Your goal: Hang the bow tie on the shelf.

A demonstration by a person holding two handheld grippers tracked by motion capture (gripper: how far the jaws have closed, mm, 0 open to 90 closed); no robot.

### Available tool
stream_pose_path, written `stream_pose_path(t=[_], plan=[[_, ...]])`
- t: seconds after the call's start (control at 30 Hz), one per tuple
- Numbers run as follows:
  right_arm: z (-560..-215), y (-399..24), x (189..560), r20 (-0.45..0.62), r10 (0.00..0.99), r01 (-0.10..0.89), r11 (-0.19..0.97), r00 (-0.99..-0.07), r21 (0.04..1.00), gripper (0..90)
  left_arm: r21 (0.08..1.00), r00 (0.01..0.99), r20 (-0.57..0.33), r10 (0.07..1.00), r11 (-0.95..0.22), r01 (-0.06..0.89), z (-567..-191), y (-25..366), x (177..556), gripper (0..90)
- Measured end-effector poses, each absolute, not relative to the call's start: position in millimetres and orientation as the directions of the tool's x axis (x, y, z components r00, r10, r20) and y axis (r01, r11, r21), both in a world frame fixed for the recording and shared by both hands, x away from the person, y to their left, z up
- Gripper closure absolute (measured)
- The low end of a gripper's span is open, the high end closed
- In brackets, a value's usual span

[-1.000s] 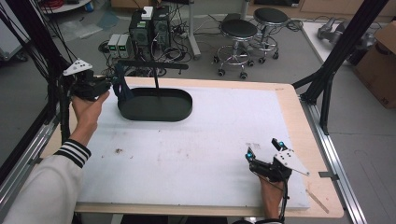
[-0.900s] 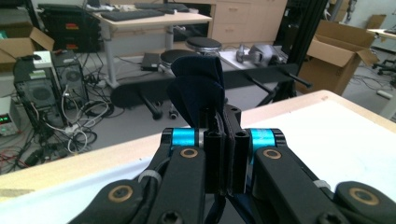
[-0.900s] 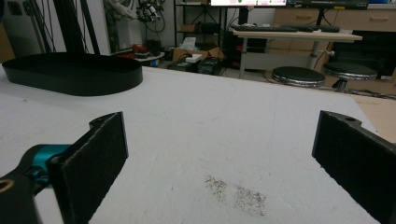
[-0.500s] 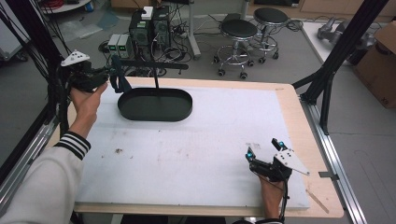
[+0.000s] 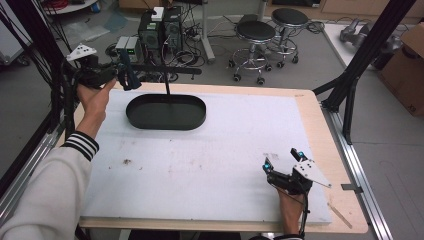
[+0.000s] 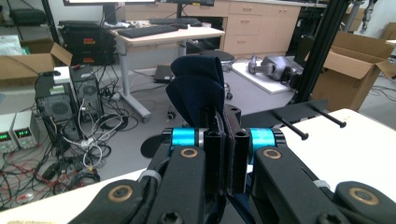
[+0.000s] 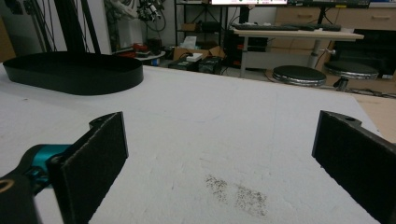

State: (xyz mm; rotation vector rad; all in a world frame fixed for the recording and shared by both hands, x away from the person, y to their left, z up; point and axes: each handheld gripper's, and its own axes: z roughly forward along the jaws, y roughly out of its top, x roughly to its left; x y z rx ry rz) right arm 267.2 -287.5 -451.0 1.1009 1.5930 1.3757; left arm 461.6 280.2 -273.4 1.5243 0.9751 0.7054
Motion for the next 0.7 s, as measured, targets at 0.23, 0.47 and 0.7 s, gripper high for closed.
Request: stream_pose_path(t=[0.23, 0.47, 0.7], plan=[[-451.2, -287.6, 266.7, -0.014, 0.936, 0.120, 0.060, -0.353, 0.991, 2.4, 0.981, 0.485, -0.067, 0.872, -0.031, 0.190, -273.9, 275.5, 467.7, 87.9], [-451.2, -287.3, 266.6, -0.010, 0.937, 0.123, 0.056, -0.349, 0.991, 2.4, 0.984, 0.503, -0.070, 0.862, -0.024, 0.177, -276.4, 267.9, 475.5, 87.9], [-451.2, -287.5, 266.5, -0.009, 0.937, 0.124, 0.055, -0.349, 0.991, 2.4, 0.982, 0.534, -0.059, 0.843, -0.048, 0.185, -283.3, 254.4, 479.7, 87.9]])
